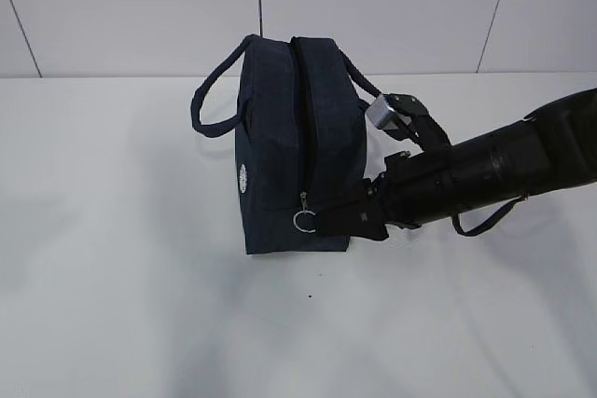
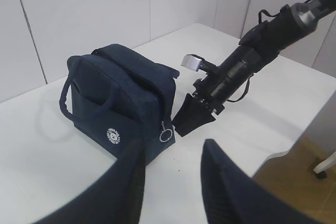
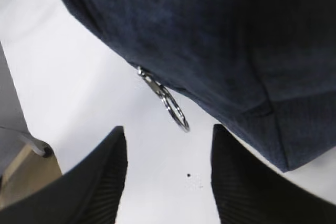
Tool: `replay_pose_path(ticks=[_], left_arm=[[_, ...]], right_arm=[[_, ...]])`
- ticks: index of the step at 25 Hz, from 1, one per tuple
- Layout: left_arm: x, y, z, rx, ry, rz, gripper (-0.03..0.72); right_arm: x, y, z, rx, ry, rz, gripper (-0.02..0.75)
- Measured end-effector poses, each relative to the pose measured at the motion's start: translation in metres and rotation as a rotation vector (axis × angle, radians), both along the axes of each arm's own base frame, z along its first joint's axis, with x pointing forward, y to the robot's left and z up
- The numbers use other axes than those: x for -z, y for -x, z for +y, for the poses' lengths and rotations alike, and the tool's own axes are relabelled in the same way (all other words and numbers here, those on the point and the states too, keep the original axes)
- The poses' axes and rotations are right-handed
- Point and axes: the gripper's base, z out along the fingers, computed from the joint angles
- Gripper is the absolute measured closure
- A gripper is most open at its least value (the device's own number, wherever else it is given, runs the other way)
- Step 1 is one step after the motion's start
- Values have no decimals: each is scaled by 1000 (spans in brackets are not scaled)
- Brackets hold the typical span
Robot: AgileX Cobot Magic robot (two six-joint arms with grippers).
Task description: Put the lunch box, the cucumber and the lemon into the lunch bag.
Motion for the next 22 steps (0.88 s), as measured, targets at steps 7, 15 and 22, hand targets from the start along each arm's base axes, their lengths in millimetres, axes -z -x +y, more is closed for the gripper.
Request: replay_pose_path(ticks=[7,15,22], left_arm=[[2,1,0,12,-12,17,449],[4,1,1,8,-48,19,449],[4,1,1,9,-51,21,449]], right_arm=[[1,0,0,-95,42,-140,350],[1,0,0,-193,84,-276,350],[1,1,0,-241,95,-333,350]])
